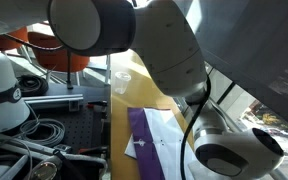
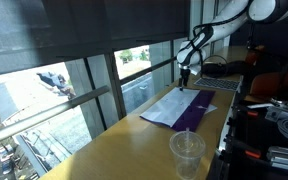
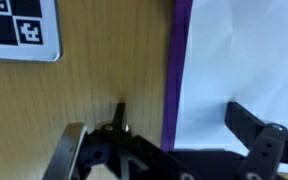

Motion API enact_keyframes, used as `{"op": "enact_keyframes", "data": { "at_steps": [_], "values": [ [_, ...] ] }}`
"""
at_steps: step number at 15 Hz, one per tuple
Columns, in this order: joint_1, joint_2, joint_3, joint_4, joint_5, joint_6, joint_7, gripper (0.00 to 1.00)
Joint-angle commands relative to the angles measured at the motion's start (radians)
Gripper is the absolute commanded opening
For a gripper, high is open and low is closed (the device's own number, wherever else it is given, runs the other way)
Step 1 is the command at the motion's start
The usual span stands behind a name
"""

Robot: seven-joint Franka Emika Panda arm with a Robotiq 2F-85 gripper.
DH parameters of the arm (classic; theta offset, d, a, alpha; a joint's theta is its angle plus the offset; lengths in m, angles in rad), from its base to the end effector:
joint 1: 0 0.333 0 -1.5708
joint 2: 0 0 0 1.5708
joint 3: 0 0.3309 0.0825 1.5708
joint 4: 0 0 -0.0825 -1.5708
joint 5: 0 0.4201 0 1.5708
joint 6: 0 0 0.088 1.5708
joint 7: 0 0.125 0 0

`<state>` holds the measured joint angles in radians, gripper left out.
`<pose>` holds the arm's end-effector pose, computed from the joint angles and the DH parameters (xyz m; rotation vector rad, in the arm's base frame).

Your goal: Close the purple file holder

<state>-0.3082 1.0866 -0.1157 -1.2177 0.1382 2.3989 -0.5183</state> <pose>0.7388 -0.3047 0.0813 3.0899 0.0988 0.1402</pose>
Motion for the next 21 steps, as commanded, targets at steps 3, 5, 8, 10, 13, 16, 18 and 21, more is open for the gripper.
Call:
{"op": "enact_keyframes", "data": {
  "at_steps": [3, 5, 8, 10, 13, 16, 18, 21],
  "values": [
    [-0.008, 0.136, 0.021, 0.339, 0.009, -0.286, 0.093, 1.0],
    [-0.017, 0.116, 0.063, 0.35, -0.029, -0.388, 0.111, 1.0],
    [-0.022, 0.126, 0.079, 0.396, -0.029, -0.492, 0.107, 1.0],
    [-0.036, 0.126, 0.076, 0.405, -0.036, -0.513, 0.077, 1.0],
    [-0.036, 0.118, 0.043, 0.392, -0.02, -0.481, 0.015, 1.0],
    [-0.056, 0.128, 0.047, 0.398, -0.007, -0.455, -0.047, 1.0],
    [-0.072, 0.138, 0.056, 0.404, 0.006, -0.437, -0.077, 1.0],
    [-0.092, 0.157, 0.068, 0.409, 0.024, -0.405, -0.118, 1.0]
  ]
}}
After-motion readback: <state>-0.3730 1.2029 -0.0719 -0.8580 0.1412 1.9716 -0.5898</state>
